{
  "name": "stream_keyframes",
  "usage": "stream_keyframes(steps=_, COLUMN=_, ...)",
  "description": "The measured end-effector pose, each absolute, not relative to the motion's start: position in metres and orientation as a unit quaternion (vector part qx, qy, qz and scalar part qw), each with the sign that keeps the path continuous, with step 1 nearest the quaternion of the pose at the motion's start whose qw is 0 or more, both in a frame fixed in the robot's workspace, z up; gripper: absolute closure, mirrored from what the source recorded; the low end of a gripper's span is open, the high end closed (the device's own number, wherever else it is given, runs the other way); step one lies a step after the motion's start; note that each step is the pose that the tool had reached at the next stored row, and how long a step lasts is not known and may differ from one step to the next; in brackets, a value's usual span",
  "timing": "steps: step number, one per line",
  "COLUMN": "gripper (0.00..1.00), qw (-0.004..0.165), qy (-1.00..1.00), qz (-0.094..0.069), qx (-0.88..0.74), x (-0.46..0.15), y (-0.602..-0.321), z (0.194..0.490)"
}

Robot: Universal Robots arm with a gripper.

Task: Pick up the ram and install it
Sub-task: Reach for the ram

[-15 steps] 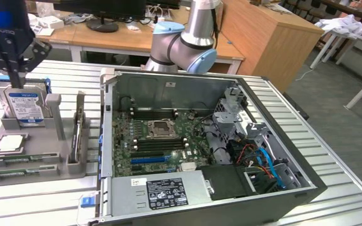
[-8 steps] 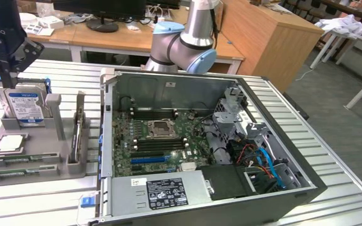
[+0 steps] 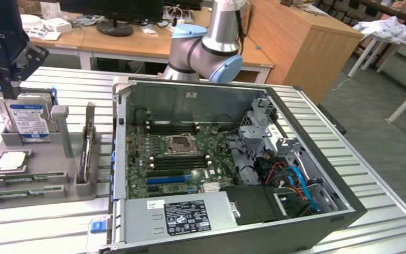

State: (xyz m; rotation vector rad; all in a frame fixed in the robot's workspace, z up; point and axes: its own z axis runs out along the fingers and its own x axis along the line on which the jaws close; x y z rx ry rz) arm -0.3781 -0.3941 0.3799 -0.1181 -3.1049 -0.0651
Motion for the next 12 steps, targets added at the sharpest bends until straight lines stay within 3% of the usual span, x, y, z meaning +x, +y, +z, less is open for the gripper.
stream_keyframes(steps=4, gripper=0.89, qw=0.0, qy=-0.999, qz=-0.022, qx=-0.037, x=-0.3824, y=-0.3942, z=0.38)
stream_keyframes(steps=12, gripper=0.89, qw=-0.002, qy=-0.999, qz=-0.022, qx=-0.037, x=-0.3829, y=-0.395, z=0.3799)
